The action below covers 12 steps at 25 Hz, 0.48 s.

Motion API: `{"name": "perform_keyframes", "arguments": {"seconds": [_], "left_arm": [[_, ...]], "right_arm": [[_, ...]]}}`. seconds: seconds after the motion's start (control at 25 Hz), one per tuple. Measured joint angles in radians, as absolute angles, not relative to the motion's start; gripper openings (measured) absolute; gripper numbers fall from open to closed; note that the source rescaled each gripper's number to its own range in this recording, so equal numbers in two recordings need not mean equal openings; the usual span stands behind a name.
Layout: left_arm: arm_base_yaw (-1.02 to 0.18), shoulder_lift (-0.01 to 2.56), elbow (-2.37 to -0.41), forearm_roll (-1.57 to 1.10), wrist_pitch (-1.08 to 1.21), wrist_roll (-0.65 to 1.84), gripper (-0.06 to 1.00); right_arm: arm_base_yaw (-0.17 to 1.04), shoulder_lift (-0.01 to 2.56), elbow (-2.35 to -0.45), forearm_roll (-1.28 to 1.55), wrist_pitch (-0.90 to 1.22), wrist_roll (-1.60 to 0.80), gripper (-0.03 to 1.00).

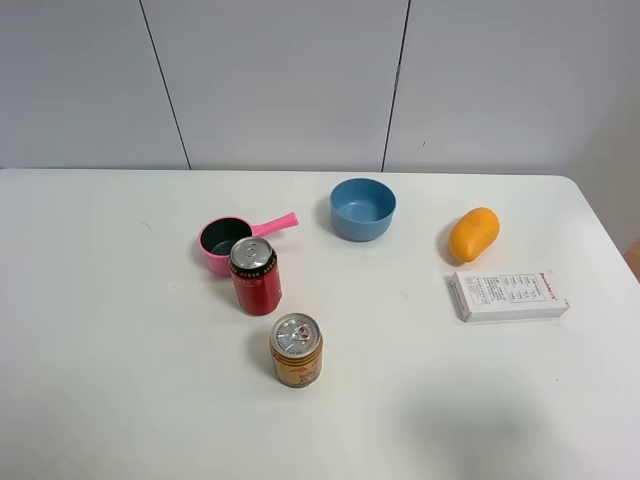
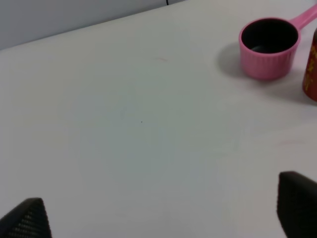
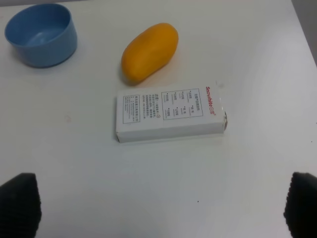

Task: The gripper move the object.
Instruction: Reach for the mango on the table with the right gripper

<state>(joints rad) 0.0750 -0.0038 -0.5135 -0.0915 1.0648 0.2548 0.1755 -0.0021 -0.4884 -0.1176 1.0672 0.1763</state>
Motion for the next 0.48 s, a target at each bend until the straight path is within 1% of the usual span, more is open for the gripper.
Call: {"name": "perform_keyframes", "arguments": {"seconds": [0.04,0.48], "left_arm": [[0.075,-0.004,-0.514,-0.091,1.065,0.255,1.0],[0.075,-0.005,-0.514,-0.091,1.065,0.255,1.0]], "right_arm": [[0.175,-0.002,-0.488,-0.118,1.067,0.176,0.97],[0.175,-0.002,-0.488,-0.118,1.067,0.176,0.97]]}}
